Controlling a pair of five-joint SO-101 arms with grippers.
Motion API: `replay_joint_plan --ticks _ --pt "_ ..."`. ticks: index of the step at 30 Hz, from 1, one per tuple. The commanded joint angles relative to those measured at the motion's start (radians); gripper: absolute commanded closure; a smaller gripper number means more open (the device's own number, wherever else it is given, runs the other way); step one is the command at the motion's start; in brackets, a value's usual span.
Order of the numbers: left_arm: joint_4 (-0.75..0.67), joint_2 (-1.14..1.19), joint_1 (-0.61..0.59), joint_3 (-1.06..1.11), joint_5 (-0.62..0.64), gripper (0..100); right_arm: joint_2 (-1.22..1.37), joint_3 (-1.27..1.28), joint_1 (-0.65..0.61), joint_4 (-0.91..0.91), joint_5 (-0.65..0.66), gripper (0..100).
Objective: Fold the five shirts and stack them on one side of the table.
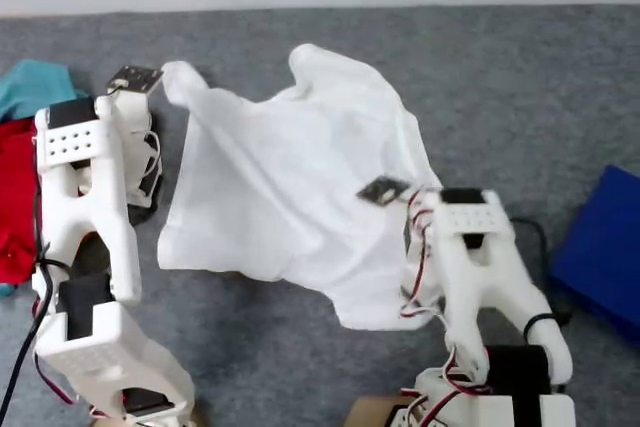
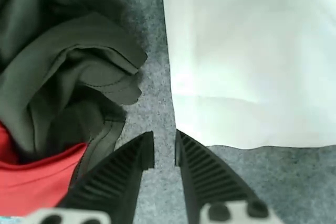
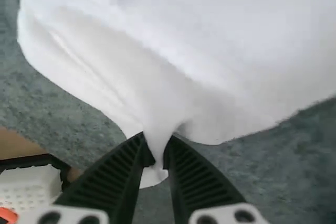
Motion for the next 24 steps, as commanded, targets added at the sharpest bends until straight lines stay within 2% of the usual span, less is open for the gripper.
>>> replay_joint_plan --ticks 1,7,10,17,24 --pt "-0.006 -0.058 0.003 -0.004 -0.006 93 -0.002 -0.149 0.044 0.071 0.015 98.8" --pt "0.014 -0.058 0.028 -0.004 -0.006 93 -0.002 -0.281 0.05 0.15 0.014 98.8" --pt "0.06 -0.06 0.091 -0.004 -0.017 93 -0.002 -0.321 0.05 0.156 0.011 98.8" --pt "0.086 -0.04 0.13 0.061 -0.166 91 -0.002 -0.359 0.05 0.154 0.009 98.8" --pt "0.08 -0.038 0.044 0.148 -0.358 82 -0.002 -0.359 0.048 0.145 0.009 98.8"
